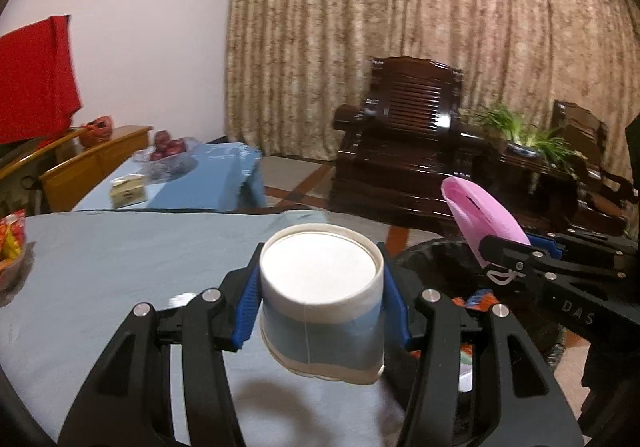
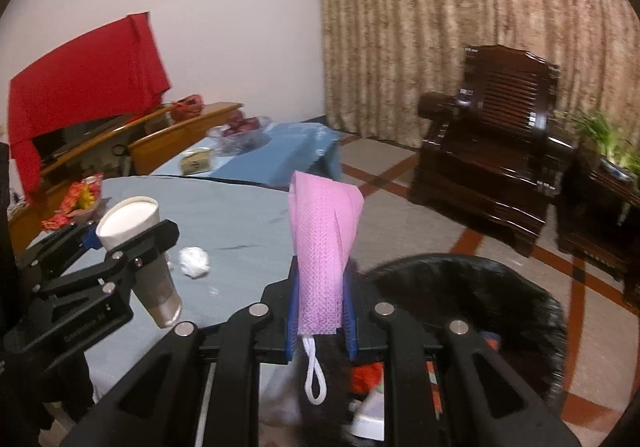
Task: Collect trash
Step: 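Carry the paper cup and pink mask over the bin and open both tools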
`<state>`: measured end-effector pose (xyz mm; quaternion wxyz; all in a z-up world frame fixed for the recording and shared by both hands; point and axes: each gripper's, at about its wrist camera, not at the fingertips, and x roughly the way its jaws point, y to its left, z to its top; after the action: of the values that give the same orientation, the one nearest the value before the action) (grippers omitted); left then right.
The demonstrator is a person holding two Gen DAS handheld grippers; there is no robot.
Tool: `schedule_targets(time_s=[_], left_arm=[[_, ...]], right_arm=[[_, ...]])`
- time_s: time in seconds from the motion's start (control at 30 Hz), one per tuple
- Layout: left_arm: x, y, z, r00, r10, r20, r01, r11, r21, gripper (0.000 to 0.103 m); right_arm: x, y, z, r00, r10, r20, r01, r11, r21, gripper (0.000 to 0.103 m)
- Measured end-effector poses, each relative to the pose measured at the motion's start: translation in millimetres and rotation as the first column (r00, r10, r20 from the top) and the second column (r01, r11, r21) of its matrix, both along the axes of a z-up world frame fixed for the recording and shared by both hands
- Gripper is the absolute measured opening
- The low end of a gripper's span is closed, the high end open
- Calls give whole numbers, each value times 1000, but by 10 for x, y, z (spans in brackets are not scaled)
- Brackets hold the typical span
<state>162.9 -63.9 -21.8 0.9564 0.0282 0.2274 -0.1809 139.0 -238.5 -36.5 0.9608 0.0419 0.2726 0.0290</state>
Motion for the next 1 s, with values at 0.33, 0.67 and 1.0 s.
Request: schedule_targets(time_s=[0.33,0.67,1.0], left_arm=[[89,-894,-266,984,-178,-27,178,984,14,51],[361,-1484,-581,956,-283,-78,283,959,-10,65],[492,-1283,-559,964,-253,-82,249,967,-55,86]], right_arm=[[-170,-794,-219,985,-161,-57,160,987,-11,18],[-7,-1262,-578,965,-232,-123,229,973,-36,36],[-138,-1364,-562,957,-279,-75,279,960,-17,97]])
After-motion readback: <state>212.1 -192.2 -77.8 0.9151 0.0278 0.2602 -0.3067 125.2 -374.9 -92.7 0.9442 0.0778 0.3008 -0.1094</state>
